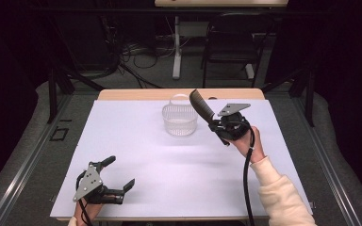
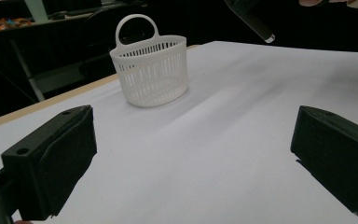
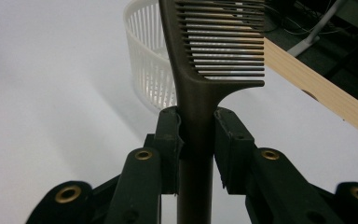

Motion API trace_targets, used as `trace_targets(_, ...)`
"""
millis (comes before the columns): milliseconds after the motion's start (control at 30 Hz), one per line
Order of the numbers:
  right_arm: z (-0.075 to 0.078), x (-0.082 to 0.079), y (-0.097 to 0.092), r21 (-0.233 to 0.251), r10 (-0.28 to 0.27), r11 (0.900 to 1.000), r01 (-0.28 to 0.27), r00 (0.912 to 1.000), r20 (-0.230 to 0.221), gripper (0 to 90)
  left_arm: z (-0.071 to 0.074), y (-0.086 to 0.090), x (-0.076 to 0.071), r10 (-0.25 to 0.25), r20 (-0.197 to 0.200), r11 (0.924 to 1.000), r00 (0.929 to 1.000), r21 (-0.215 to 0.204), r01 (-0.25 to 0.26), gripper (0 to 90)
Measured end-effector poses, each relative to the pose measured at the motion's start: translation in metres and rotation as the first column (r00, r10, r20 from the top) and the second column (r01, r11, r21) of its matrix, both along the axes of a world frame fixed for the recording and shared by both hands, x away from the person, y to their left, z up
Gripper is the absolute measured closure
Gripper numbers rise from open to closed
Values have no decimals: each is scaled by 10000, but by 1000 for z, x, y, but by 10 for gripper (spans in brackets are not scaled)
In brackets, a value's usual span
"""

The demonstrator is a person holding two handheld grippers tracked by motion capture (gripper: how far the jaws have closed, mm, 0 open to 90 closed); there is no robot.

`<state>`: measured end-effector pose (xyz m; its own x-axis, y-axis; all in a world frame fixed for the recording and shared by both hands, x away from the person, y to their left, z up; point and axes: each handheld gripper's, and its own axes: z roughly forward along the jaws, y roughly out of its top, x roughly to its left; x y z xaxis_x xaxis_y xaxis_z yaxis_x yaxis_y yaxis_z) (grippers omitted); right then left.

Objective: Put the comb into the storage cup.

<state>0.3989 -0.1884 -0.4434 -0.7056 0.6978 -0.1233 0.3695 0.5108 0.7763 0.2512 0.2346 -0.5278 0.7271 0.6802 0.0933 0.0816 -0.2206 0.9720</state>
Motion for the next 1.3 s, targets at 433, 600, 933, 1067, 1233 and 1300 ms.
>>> trace_targets(433, 1, 9, -2, 241, -225, 9995, 222, 9997, 121, 727, 0, 0, 0, 44, 17, 10000, 10000, 10, -44, 1)
trace_targets(600, 1, 13, -3, 328, -287, 9991, 281, 9994, 172, 727, 0, 0, 0, 70, 41, 10000, 10000, 7, -70, 1)
trace_targets(933, 4, 19, -1, 593, -325, 9978, 305, 9989, 336, 727, 0, 0, 0, 54, -8, 10000, 10000, 15, -54, 1)
trace_targets(1067, 6, 21, 1, 665, -413, 9970, 385, 9983, 417, 727, 0, 0, 0, 35, 10, 10000, 10000, 3, -35, 1)
trace_targets(1233, 8, 22, 4, 649, -382, 9973, 349, 9980, 504, 727, 0, 0, 0, 36, -4, 10000, 10000, -15, -36, 1)
trace_targets(1300, 9, 24, 5, 648, -371, 9973, 335, 9978, 553, 727, 0, 0, 0, 40, 5, 10000, 10000, -17, -40, 1)
